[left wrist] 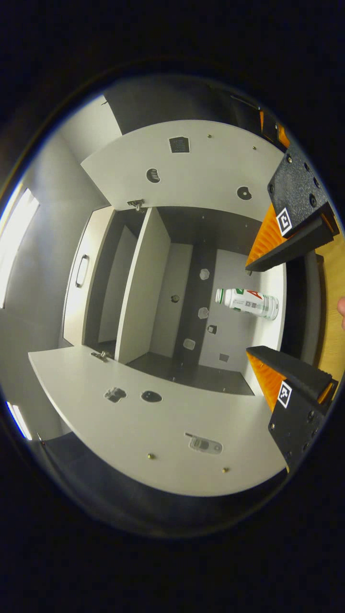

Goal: Grasp the bottle in the cabinet with the left hand and place it on the coaster, then close the right door with the right hand and the left door with the left hand.

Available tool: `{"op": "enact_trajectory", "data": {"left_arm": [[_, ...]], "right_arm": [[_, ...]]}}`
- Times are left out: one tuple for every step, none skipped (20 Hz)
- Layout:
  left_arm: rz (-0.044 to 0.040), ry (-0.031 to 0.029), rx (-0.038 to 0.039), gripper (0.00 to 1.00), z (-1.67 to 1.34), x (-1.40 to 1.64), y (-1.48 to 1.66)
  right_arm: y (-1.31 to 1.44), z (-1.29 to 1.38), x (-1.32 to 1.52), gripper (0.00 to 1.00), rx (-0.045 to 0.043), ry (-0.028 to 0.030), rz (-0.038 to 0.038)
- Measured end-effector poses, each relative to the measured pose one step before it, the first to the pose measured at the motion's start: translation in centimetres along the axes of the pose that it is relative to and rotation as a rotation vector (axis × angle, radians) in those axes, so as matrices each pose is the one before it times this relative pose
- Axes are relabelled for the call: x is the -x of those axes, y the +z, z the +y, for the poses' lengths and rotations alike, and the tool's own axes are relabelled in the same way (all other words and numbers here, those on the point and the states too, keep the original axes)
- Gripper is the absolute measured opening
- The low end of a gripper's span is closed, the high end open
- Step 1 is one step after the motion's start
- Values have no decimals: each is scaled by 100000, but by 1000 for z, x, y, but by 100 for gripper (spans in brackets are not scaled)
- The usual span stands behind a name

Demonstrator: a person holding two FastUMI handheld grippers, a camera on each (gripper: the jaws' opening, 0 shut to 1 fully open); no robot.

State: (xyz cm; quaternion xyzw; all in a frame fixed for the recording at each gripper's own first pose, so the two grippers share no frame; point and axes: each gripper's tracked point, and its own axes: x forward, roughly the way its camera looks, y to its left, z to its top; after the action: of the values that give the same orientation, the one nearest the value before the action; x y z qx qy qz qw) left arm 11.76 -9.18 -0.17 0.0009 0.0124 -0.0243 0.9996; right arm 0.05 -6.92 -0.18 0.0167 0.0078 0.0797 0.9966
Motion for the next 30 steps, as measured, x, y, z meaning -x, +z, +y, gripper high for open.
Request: {"op": "enact_trajectory", "data": {"left_arm": [[345,-2573,-905,94,-544,-1552,-307],[180,-1971,-750,98,-398,-1335,-220],[-155,-2283,-537,98,-438,-1662,-238],[241,-2281,-462,98,-276,-1705,-450],[394,-1750,-257,98,-193,-1474,-516],[819,-1636,-335,98,18,-1596,-682],[649,-1204,-640,98,108,-1563,-665],[431,-519,-1226,95,265,-1427,-643],[883,290,-1360,95,624,-1400,-808],[1156,688,-1010,95,535,-1221,-882],[1613,1244,-565,95,522,-1098,-904],[1222,1695,-271,95,696,-933,-696],[640,438,-66,95,408,-1000,-686],[630,-381,-244,95,120,-749,-574],[154,-48,-445,95,163,-533,-284],[-154,-514,-414,95,-10,-436,-97],[-279,-1022,-478,95,-165,-473,-106],[-106,-650,-697,95,15,-503,-63],[146,-339,-863,95,-14,-442,-162],[35,-282,-520,95,20,-315,-126],[-106,-26,-266,95,-64,-378,-20],[-140,-717,493,95,-56,-187,-29],[-752,1819,212,90,361,105,-48],[507,320,-155,71,103,143,82],[95,-394,385,70,12,413,12],[-628,-327,1222,70,28,443,311],[-362,-535,837,70,26,523,190],[-239,-359,-316,70,86,432,251],[-640,370,-956,70,235,599,389],[-917,628,-1157,70,268,861,460]], "right_arm": [[87,-303,-77,97,1172,-1081,-449],[121,121,125,97,979,-56,-275],[-52,314,25,97,736,485,370],[-208,109,-87,97,988,-794,729],[-287,-84,-246,97,1132,-2008,592],[-152,-186,-287,97,621,-2868,-92],[-91,-115,-175,97,59,-2660,-131],[-218,-29,-94,97,-520,-2675,57],[-282,-264,-80,97,-854,-2929,316],[-180,-134,5,97,-918,-2640,354],[-113,-148,30,97,-801,-2179,287],[-196,-128,-90,97,-428,-1779,-99],[-162,-54,-92,97,-479,-1706,8],[-263,-154,-94,97,-682,-2025,416],[-379,-192,-45,97,-698,-1923,833],[-319,-104,124,97,-783,-1622,595],[-266,-125,28,97,-815,-1516,460],[-185,-62,115,97,-782,-1186,433],[-178,-9,150,97,-719,-1003,425],[-188,-47,111,97,-521,-795,381],[-122,11,159,97,-275,-676,343],[-72,-106,227,97,66,-659,271],[-20,-190,166,97,284,-611,105],[12,-204,146,97,307,-404,38],[-24,12,38,97,228,-98,147],[-62,-46,152,97,124,126,209],[31,39,11,97,31,442,110],[-88,13,-6,97,-34,745,-111],[-105,49,-41,97,339,773,212],[-83,-47,56,97,596,529,130]]}}
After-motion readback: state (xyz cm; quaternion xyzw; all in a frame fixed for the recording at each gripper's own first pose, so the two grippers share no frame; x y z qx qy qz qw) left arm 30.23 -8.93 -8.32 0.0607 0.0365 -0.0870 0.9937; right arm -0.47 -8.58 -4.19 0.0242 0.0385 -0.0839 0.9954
